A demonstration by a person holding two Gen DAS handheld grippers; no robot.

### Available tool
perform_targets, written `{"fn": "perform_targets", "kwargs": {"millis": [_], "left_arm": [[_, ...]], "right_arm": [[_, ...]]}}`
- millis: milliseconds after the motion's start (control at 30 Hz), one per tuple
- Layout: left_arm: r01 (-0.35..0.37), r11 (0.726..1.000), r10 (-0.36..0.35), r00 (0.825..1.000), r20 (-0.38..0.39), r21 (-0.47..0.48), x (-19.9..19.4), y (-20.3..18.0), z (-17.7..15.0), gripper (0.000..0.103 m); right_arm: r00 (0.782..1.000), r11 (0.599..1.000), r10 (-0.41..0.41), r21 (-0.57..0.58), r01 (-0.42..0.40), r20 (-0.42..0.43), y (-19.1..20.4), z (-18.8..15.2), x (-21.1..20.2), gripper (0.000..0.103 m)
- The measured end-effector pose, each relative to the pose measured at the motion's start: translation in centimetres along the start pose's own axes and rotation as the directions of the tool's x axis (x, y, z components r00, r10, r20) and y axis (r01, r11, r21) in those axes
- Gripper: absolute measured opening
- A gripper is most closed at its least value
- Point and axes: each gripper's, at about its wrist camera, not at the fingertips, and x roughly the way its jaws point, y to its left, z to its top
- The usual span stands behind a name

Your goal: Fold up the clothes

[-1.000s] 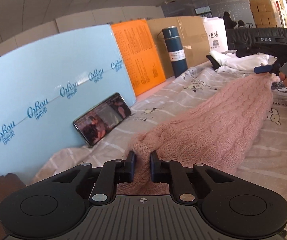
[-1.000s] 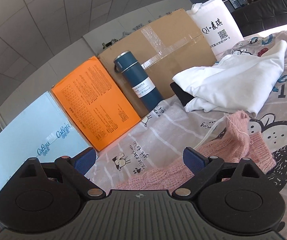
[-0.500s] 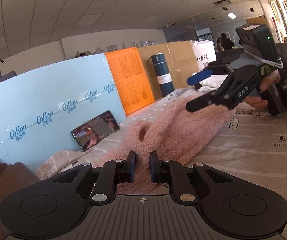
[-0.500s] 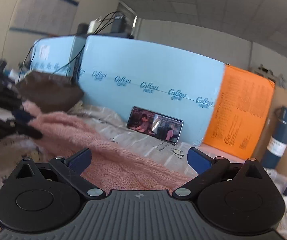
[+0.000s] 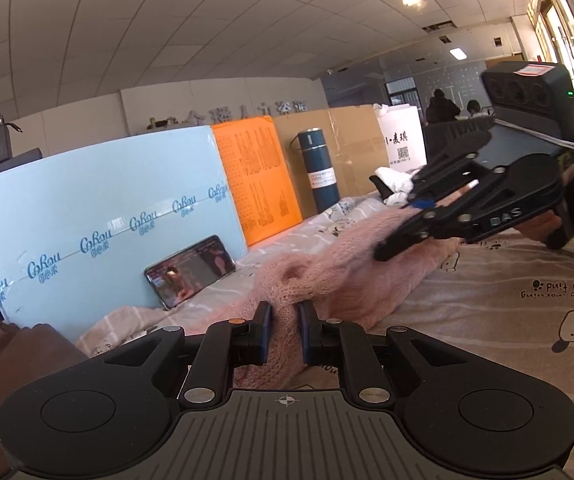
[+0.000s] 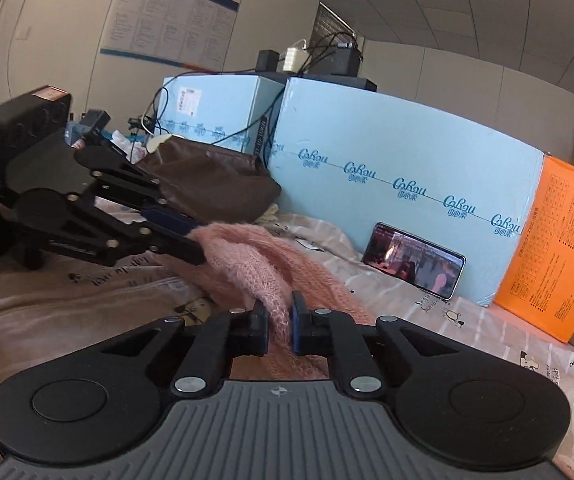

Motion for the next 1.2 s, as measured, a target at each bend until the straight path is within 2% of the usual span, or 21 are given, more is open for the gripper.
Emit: {"fn": "perform_targets", "kwargs": {"millis": [67, 167, 300, 400, 433, 467, 500, 533, 600, 633, 700, 733, 767, 800, 867, 933, 1000, 1067, 1133, 1167, 1200], "left_arm": [[0.026, 1.000, -0.026, 1.000, -0.001, 0.005, -0.7, 0.1, 0.1, 0.014], [0.073, 0.997, -0.072, 0.996, -0.045, 0.023, -1.5, -0.2, -0.2, 0.014], [0.118, 0.993, -0.111, 0.979, -0.172, 0.028, -1.8, -0.7, -1.4, 0.017], [0.124, 0.992, -0.112, 0.959, -0.259, 0.028, -1.9, -0.8, -2.4, 0.018], [0.121, 0.992, -0.110, 0.956, -0.270, 0.025, -2.1, -0.7, -2.5, 0.019], [0.119, 0.993, -0.110, 0.956, -0.271, 0.018, -2.3, -0.6, -2.6, 0.023], [0.117, 0.993, -0.111, 0.958, -0.263, 0.006, -2.6, -0.4, -2.5, 0.035], [0.110, 0.994, -0.109, 0.964, -0.241, -0.011, -3.0, -0.1, -2.4, 0.042], [0.101, 0.993, -0.111, 0.976, -0.187, -0.063, -3.7, 0.4, -2.1, 0.063], [0.098, 0.991, -0.112, 0.981, -0.159, -0.094, -4.0, 0.8, -1.9, 0.066], [0.063, 0.989, -0.080, 0.989, -0.121, -0.133, -3.9, 1.2, -1.6, 0.083], [0.032, 0.990, -0.049, 0.992, -0.117, -0.140, -3.7, 1.2, -1.6, 0.087], [-0.001, 0.990, -0.016, 0.993, -0.117, -0.144, -3.3, 1.3, -1.5, 0.088], [-0.033, 0.988, 0.016, 0.993, -0.116, -0.149, -3.0, 1.3, -1.4, 0.088], [-0.082, 0.990, 0.066, 0.989, -0.133, -0.117, -2.3, 1.0, -1.4, 0.088], [-0.085, 0.995, 0.073, 0.983, -0.170, -0.060, -1.5, 0.3, -1.7, 0.088], [-0.066, 0.998, 0.061, 0.979, -0.195, -0.018, -1.2, -0.2, -1.8, 0.088], [-0.053, 0.999, 0.052, 0.977, -0.205, -0.001, -1.1, -0.4, -1.9, 0.089], [-0.059, 0.998, 0.058, 0.974, -0.220, -0.001, -0.9, -0.4, -2.0, 0.089], [-0.061, 0.998, 0.060, 0.973, -0.223, -0.001, -0.9, -0.4, -2.1, 0.089], [-0.063, 0.998, 0.061, 0.972, -0.225, 0.000, -0.9, -0.4, -2.1, 0.089]], "right_arm": [[1.000, 1.000, -0.003, 0.000, 0.003, 0.014, 1.5, -0.3, -1.6, 0.009], [0.999, 0.995, 0.035, 0.097, -0.038, 0.033, 3.1, -1.2, -3.3, 0.009], [0.996, 0.960, 0.089, 0.263, -0.094, 0.030, 3.8, -2.9, -3.8, 0.009], [0.996, 0.931, 0.092, 0.355, -0.088, 0.005, 4.0, -4.0, -3.9, 0.013], [0.997, 0.925, 0.081, 0.372, -0.079, 0.010, 3.9, -4.1, -4.1, 0.019], [0.998, 0.919, 0.057, 0.389, -0.063, 0.027, 3.7, -4.2, -4.7, 0.039], [0.999, 0.913, 0.031, 0.404, -0.045, 0.042, 3.5, -4.2, -5.2, 0.051], [0.999, 0.909, -0.008, 0.416, -0.013, 0.049, 3.1, -4.2, -5.7, 0.065], [0.990, 0.887, -0.125, 0.454, 0.085, 0.058, 2.0, -4.4, -7.3, 0.068], [0.978, 0.860, -0.202, 0.487, 0.154, 0.048, 1.2, -4.8, -8.3, 0.071], [0.934, 0.784, -0.356, 0.550, 0.289, 0.017, -0.4, -5.6, -10.2, 0.074], [0.895, 0.724, -0.446, 0.582, 0.370, -0.015, -1.3, -6.2, -11.1, 0.074], [0.844, 0.653, -0.534, 0.610, 0.449, -0.051, -2.3, -6.8, -12.1, 0.074], [0.774, 0.561, -0.626, 0.636, 0.530, -0.093, -3.3, -7.4, -13.1, 0.074], [0.630, 0.376, -0.754, 0.666, 0.645, -0.184, -4.8, -8.3, -14.7, 0.077], [0.488, 0.155, -0.816, 0.697, 0.700, -0.309, -6.5, -9.7, -16.5, 0.077], [0.446, 0.050, -0.815, 0.721, 0.691, -0.370, -7.7, -10.8, -17.8, 0.077], [0.441, -0.010, -0.796, 0.737, 0.676, -0.415, -8.5, -12.0, -18.5, 0.077], [0.462, -0.038, -0.757, 0.736, 0.675, -0.462, -9.2, -12.9, -18.3, 0.076], [0.476, -0.036, -0.739, 0.734, 0.678, -0.476, -9.4, -13.4, -18.0, 0.075], [0.481, -0.028, -0.735, 0.730, 0.683, -0.478, -9.4, -13.5, -17.6, 0.073]]}}
